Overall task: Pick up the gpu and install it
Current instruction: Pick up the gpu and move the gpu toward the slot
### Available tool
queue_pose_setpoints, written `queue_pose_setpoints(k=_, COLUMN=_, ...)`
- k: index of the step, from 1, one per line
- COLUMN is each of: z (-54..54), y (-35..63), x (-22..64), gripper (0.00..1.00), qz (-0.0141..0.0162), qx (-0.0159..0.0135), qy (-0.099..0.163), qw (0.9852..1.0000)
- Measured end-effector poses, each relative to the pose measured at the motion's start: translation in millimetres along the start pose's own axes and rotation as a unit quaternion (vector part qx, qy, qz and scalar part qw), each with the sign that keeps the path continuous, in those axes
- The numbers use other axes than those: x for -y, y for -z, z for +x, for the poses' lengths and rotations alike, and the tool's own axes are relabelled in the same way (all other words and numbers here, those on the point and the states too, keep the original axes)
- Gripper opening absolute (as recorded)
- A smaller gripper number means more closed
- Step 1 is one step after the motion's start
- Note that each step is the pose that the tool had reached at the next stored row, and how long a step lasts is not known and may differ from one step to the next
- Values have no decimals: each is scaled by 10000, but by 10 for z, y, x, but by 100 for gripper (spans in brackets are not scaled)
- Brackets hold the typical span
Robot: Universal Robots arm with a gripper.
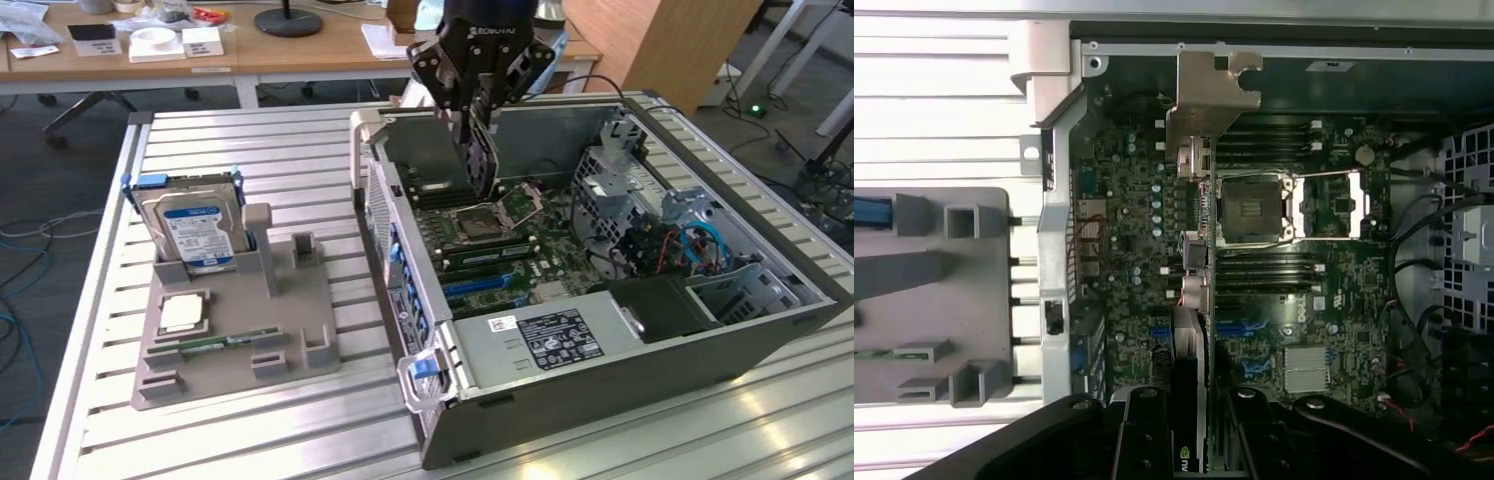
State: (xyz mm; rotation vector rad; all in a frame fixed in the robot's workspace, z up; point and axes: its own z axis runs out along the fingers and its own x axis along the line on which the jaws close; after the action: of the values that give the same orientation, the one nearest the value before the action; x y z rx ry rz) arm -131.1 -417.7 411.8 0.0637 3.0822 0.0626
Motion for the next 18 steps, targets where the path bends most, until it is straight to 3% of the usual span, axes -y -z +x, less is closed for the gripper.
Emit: queue_pose_setpoints(k=18, z=-307, y=-20, x=-25, gripper=26, qz=0, qx=0, qy=0, qw=10000)
